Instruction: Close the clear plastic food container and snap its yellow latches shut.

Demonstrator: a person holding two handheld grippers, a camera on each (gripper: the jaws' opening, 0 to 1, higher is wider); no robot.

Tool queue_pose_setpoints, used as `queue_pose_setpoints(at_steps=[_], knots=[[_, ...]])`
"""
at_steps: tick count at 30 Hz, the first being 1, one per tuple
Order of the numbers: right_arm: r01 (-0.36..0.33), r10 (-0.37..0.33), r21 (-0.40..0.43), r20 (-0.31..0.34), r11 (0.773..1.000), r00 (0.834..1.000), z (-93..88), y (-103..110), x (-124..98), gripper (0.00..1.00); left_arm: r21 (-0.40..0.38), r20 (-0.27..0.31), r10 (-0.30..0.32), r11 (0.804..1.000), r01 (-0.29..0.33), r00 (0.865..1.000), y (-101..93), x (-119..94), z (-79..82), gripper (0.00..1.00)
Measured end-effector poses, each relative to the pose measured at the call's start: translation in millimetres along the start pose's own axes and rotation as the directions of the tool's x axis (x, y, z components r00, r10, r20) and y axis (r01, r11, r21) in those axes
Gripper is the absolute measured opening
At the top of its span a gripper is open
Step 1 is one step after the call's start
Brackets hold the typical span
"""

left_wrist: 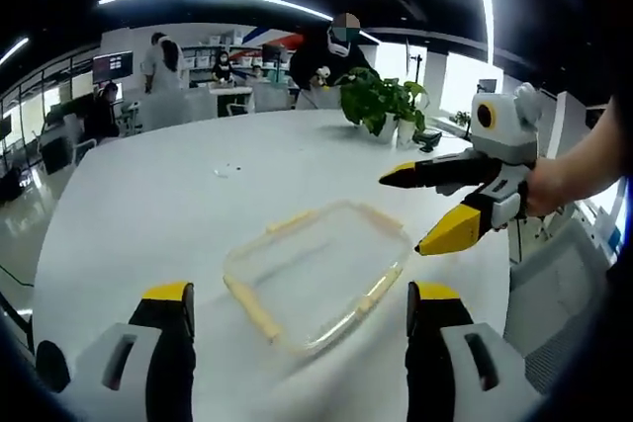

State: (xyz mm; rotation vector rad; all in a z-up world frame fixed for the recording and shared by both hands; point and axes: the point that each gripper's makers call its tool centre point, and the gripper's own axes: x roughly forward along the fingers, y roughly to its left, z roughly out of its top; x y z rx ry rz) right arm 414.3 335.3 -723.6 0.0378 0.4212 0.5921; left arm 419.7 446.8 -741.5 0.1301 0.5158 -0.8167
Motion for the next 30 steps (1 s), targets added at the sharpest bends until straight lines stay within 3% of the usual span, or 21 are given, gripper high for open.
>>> queue_pose_setpoints(at_steps=[8, 16, 30], knots=[[0.017, -0.017, 0.001, 0.019, 1.000, 1.000, 1.1, 3, -16, 0.85, -0.011, 0.042, 0.028, 1.000, -0.028, 0.999, -0.5, -14, 0.5, 0.89], [0.045, -0.046, 0.022, 0.040, 0.999, 0.998, 0.4, 1, -34, 0.85, -0.032, 0.047, 0.034, 0.999, -0.032, 0.998, -4.1, -28, -11.3, 0.89], [0.064, -0.066, 0.036, 0.065, 0.997, 0.996, -3.1, 8, -55, 0.86, -0.070, 0.116, 0.065, 0.996, -0.057, 0.991, -9.0, -48, -4.6, 0.89]])
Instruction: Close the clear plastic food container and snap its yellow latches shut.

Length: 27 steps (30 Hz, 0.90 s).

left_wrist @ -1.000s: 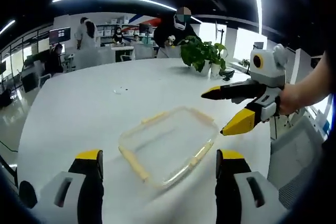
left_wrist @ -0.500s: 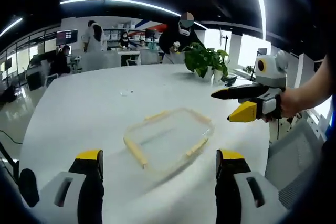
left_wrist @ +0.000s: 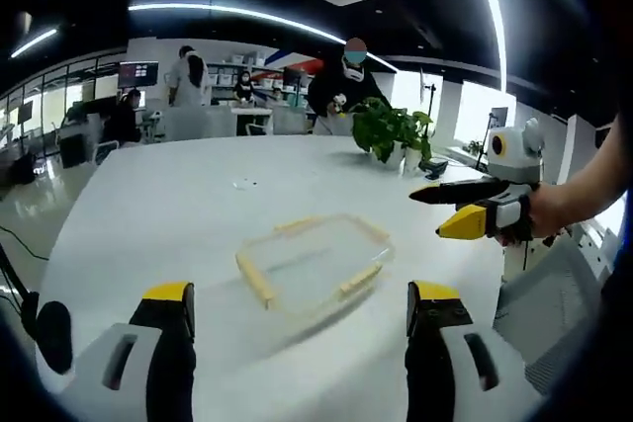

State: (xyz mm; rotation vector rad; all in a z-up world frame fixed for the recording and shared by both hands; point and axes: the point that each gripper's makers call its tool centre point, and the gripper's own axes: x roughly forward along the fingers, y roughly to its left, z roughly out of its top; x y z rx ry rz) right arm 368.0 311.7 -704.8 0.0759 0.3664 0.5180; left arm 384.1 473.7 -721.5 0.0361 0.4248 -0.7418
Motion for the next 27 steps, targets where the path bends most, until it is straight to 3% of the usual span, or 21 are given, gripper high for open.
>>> queue_pose_setpoints(at_steps=[10, 27], knots=[[0.031, -0.031, 0.026, 0.021, 0.999, 0.999, -3.0, -11, -25, 0.86, -0.033, 0.021, 0.027, 0.999, -0.027, 0.999, -4.8, -17, -5.6, 0.88], [0.055, -0.059, 0.079, 0.050, 0.995, 0.997, -10.9, -9, -65, 0.86, -0.059, 0.053, 0.068, 0.996, -0.065, 0.996, -14.5, -44, -12.9, 0.87]])
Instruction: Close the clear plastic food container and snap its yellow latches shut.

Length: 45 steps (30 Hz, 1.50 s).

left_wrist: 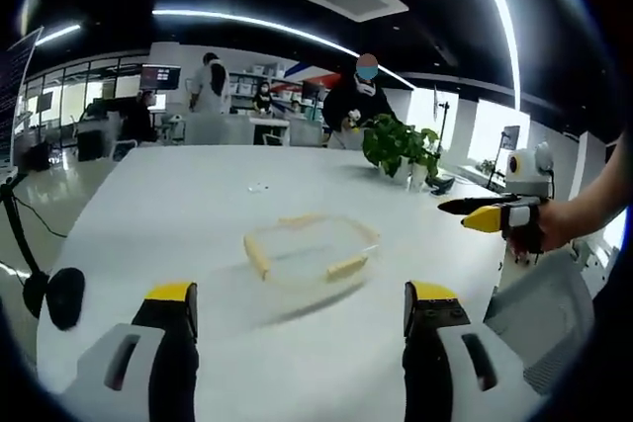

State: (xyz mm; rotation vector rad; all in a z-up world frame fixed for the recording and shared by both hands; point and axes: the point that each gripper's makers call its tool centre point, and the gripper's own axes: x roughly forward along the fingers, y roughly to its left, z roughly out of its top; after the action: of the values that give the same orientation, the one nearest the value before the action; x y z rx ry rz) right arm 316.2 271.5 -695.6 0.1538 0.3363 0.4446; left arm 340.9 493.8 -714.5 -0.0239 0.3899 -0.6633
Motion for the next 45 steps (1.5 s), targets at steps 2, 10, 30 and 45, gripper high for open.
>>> queue_pose_setpoints(at_steps=[2, 10, 30, 45], knots=[[0.004, -0.004, 0.003, -0.003, 1.000, 1.000, -3.5, -1, -4, 0.86, -0.006, 0.005, 0.002, 1.000, -0.002, 1.000, -2.0, -3, -1.3, 0.87], [0.008, -0.008, -0.001, 0.002, 1.000, 1.000, -5.5, 0, -17, 0.87, -0.005, 0.010, 0.002, 1.000, -0.002, 1.000, -10.0, -13, -6.6, 0.89], [-0.008, 0.008, 0.013, 0.054, 1.000, 0.998, 1.7, 8, -43, 0.92, -0.010, 0.049, 0.041, 0.999, -0.041, 0.998, -21.5, -32, -13.0, 0.91], [0.018, -0.017, -0.009, 0.118, 1.000, 0.993, 12.4, 4, -52, 0.93, 0.007, 0.083, 0.052, 0.999, -0.053, 0.995, -27.7, -34, -9.5, 0.89]])
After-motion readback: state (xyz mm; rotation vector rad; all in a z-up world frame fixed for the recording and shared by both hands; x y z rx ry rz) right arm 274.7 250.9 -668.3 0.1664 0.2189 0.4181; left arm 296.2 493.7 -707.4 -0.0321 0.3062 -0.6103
